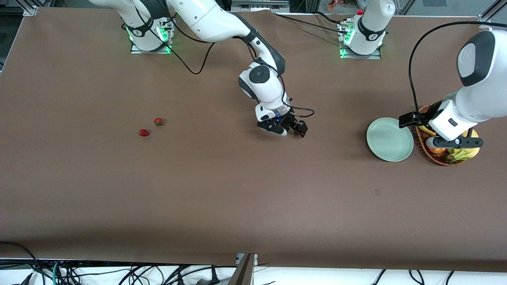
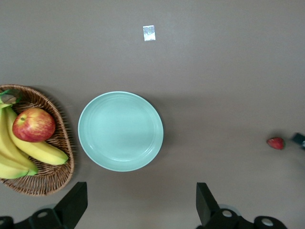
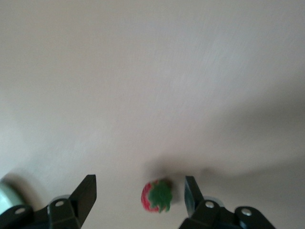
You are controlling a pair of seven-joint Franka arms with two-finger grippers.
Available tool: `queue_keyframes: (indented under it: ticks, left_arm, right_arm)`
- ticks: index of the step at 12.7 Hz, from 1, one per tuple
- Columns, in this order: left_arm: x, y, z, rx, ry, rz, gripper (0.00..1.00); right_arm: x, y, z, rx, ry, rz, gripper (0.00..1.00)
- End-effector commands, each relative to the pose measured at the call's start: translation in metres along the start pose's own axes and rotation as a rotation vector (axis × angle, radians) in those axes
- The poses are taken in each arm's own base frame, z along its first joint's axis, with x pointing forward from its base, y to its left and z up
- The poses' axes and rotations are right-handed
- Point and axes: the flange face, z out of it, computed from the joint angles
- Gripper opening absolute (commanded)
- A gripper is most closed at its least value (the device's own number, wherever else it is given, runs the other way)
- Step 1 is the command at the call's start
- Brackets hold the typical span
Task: Collect all strawberries into plate
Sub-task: 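Take the strawberry with the left gripper while the right gripper withdraws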
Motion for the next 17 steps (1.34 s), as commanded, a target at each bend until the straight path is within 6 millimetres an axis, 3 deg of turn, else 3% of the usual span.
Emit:
queue_keyframes:
  ticks: [1,3,4,7,9,11,13,15,17]
  left_arm:
    - [-0.010,0.001,0.016,-0.015,0.019,-0.004,1.00]
    - [-0.010,0.006,0.021,-0.016,0.024,0.000,1.00]
    - [-0.011,0.017,0.028,-0.018,0.024,0.000,1.00]
    - [-0.019,0.087,0.058,-0.021,0.051,-0.068,1.00]
    - [-0.030,0.149,0.085,-0.041,0.093,-0.131,1.00]
    - [-0.038,0.211,0.126,-0.070,0.106,-0.205,1.00]
    - [-0.040,0.256,0.172,-0.050,0.148,-0.315,1.00]
    - [-0.044,0.286,0.222,0.001,0.204,-0.410,1.00]
    - [-0.051,0.303,0.260,0.026,0.250,-0.486,1.00]
  right_arm:
    - [0.047,-0.003,-0.072,-0.176,-0.055,-0.143,0.84]
    - [0.104,0.029,-0.126,-0.339,-0.128,-0.277,0.85]
    - [0.130,0.059,-0.146,-0.417,-0.181,-0.353,0.85]
    - [0.207,0.175,-0.198,-0.470,-0.265,-0.484,0.85]
    - [0.238,0.248,-0.215,-0.477,-0.316,-0.510,0.85]
    - [0.248,0.334,-0.217,-0.446,-0.323,-0.567,0.85]
    - [0.242,0.409,-0.212,-0.425,-0.284,-0.621,0.85]
    - [0.229,0.438,-0.201,-0.436,-0.251,-0.616,0.85]
    - [0.228,0.441,-0.199,-0.430,-0.245,-0.584,0.84]
